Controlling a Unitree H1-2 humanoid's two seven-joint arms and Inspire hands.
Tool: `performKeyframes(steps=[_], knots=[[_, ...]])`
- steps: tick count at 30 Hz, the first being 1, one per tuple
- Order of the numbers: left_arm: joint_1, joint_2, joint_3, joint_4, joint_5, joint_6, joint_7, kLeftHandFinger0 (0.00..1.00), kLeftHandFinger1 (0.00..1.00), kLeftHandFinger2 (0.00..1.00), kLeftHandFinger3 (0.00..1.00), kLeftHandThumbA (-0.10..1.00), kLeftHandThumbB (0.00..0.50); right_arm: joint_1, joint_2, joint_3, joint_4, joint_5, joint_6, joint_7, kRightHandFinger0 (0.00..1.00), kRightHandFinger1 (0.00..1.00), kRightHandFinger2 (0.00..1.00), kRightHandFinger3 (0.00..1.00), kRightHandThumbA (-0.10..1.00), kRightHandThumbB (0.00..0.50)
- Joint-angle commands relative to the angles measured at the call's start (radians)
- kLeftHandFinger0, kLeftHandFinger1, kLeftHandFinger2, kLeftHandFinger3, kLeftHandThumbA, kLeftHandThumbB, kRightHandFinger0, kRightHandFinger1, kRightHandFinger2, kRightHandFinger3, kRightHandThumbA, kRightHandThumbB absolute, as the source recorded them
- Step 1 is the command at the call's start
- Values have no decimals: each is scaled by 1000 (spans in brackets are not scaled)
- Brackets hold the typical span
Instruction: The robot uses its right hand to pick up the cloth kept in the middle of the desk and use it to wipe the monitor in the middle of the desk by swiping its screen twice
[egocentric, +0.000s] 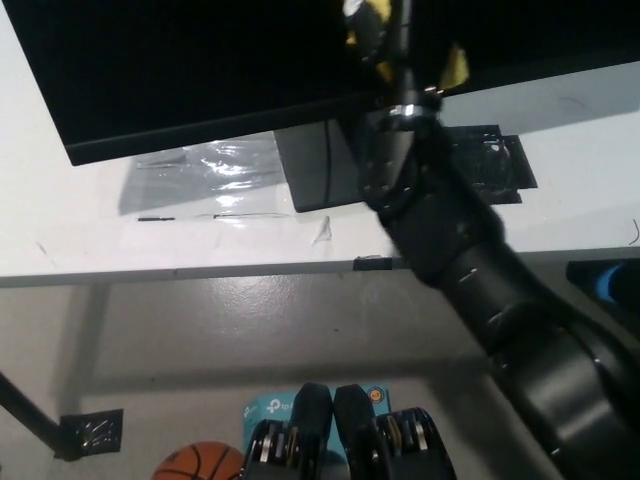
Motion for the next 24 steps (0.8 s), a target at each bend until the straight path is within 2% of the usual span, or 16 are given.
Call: performKeyframes(steps=[1,5,8,12,14,18,19,21,22,23,24], knots=[[9,19,8,-11,5,-10,-10,773,796,870,1000,70,66,-97,45,27,11,-26,-26,41,0,0,145,702,-100,0],[8,15,-4,-20,18,-3,-10,759,787,863,1000,86,65,-103,52,48,24,-39,-14,36,0,0,150,716,-100,4],[13,18,-4,-7,19,-28,-6,720,754,831,1000,78,57,-97,42,54,14,-40,-19,40,0,0,138,713,-100,2],[25,19,13,-21,-3,-11,-15,779,806,881,1000,50,60,-90,28,51,13,-36,-25,52,0,0,161,717,-100,0],[24,18,9,-31,6,8,-12,760,782,852,1000,44,55,-85,12,50,12,-40,-30,45,0,0,195,698,-100,1],[23,15,9,-21,7,0,-10,764,794,859,1000,28,51,-73,-28,61,17,-60,-36,25,0,0,190,671,-100,3],[21,13,8,-12,9,-7,-8,741,772,838,1000,24,52,-68,-37,60,17,-58,-47,25,0,0,197,674,-100,2],[19,11,10,0,6,-19,-5,717,756,825,1000,26,56,-63,-52,64,17,-66,-50,24,0,0,224,684,-100,2],[19,11,10,0,5,-18,-6,707,739,803,1000,26,57,-55,-76,76,11,-83,-44,26,15,80,348,685,-100,9],[19,11,10,0,4,-17,-7,703,733,796,1000,27,57,-52,-86,81,9,-90,-42,28,1,14,285,686,-100,9],[21,17,7,-10,9,-14,-10,739,759,822,1000,39,50,-31,-116,71,-15,-81,-43,48,0,1,164,701,-100,1]])
